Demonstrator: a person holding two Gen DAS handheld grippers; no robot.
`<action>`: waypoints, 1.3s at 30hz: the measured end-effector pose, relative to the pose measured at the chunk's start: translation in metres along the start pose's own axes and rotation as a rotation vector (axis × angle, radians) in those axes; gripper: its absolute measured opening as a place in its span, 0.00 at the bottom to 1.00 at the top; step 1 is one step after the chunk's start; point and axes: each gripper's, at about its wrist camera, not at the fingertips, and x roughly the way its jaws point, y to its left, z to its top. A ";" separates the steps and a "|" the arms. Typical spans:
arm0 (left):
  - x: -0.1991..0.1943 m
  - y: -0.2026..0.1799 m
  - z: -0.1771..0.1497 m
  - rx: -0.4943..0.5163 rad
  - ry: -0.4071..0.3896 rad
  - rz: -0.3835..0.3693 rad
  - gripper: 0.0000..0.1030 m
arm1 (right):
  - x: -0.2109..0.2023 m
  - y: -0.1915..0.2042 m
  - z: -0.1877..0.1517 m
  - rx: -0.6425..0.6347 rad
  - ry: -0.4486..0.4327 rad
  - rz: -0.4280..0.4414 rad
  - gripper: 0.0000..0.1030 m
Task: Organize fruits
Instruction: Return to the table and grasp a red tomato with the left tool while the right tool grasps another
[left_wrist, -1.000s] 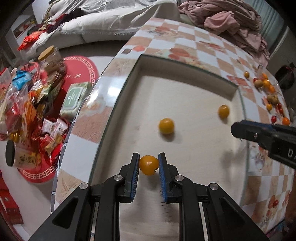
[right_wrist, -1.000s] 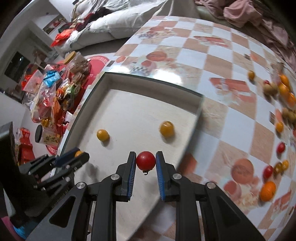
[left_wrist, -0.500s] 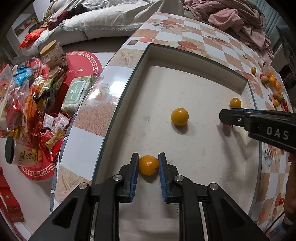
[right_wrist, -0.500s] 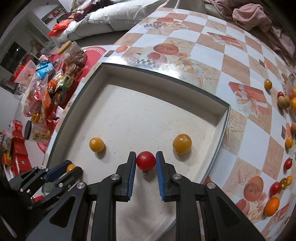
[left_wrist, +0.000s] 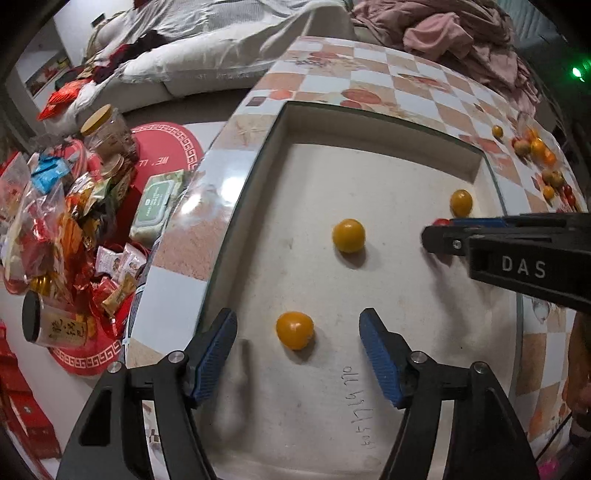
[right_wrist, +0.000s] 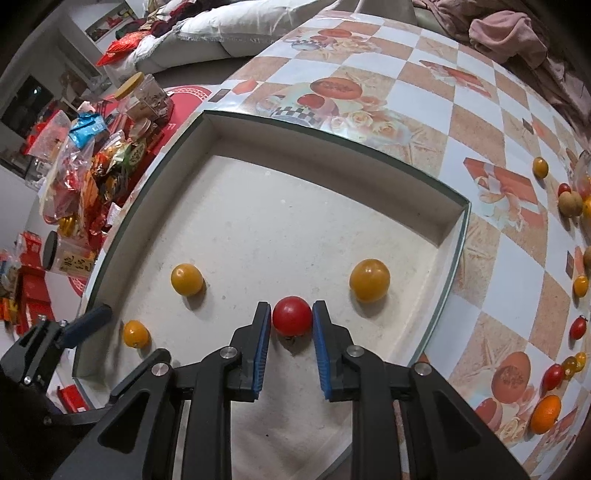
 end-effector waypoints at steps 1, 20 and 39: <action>0.001 0.000 0.000 0.001 0.007 -0.002 0.68 | 0.000 0.000 0.000 0.001 -0.001 0.001 0.40; -0.024 -0.061 0.023 0.156 -0.008 -0.056 0.68 | -0.078 -0.061 -0.021 0.203 -0.152 0.043 0.78; -0.018 -0.229 0.046 0.448 0.005 -0.224 0.68 | -0.130 -0.189 -0.167 0.513 -0.135 -0.170 0.78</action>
